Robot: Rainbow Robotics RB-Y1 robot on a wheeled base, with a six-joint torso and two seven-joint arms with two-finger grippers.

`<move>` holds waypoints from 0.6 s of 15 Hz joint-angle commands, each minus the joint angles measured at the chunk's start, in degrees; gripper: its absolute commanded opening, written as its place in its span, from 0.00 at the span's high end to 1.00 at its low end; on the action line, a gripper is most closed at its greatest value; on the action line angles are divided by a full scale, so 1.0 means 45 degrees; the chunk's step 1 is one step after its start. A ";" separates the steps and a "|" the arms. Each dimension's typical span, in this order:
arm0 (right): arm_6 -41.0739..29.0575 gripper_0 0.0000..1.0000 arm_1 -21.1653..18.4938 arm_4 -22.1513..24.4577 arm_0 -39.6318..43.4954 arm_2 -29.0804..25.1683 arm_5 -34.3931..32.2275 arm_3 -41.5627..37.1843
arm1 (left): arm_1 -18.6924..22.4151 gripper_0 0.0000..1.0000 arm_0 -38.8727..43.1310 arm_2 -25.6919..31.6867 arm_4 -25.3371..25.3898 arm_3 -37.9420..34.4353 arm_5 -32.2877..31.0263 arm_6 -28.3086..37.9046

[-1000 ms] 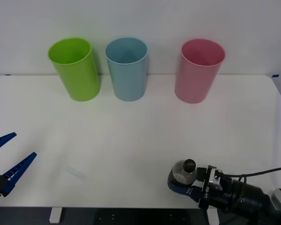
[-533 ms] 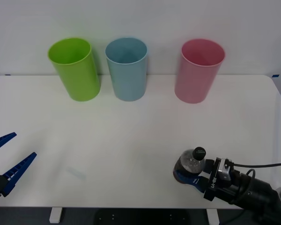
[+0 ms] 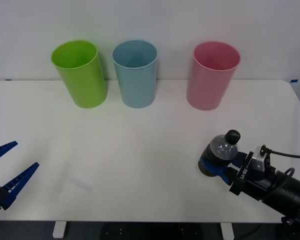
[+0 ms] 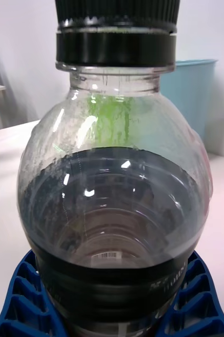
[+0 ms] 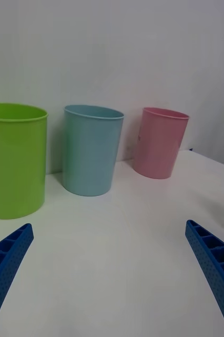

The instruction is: Grasp the object on the table and drop it into the matching bin: aluminum can to the light blue bin, PET bottle to the pink bin.

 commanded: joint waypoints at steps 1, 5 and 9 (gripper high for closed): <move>-0.1101 1.00 -0.0235 0.0000 0.0003 -0.0573 0.0141 -0.0537 | 0.0000 0.00 0.0000 0.0000 0.0000 0.0000 0.0000 0.0000; -0.2976 1.00 -0.0352 -0.0039 0.0003 -0.1608 0.0532 -0.1748 | 0.0000 0.00 0.0000 0.0000 0.0000 0.0000 0.0000 0.0000; -0.4500 1.00 -0.0704 -0.0234 0.0003 -0.2096 0.1664 -0.2959 | 0.0000 0.00 0.0000 0.0000 0.0000 0.0000 0.0000 0.0000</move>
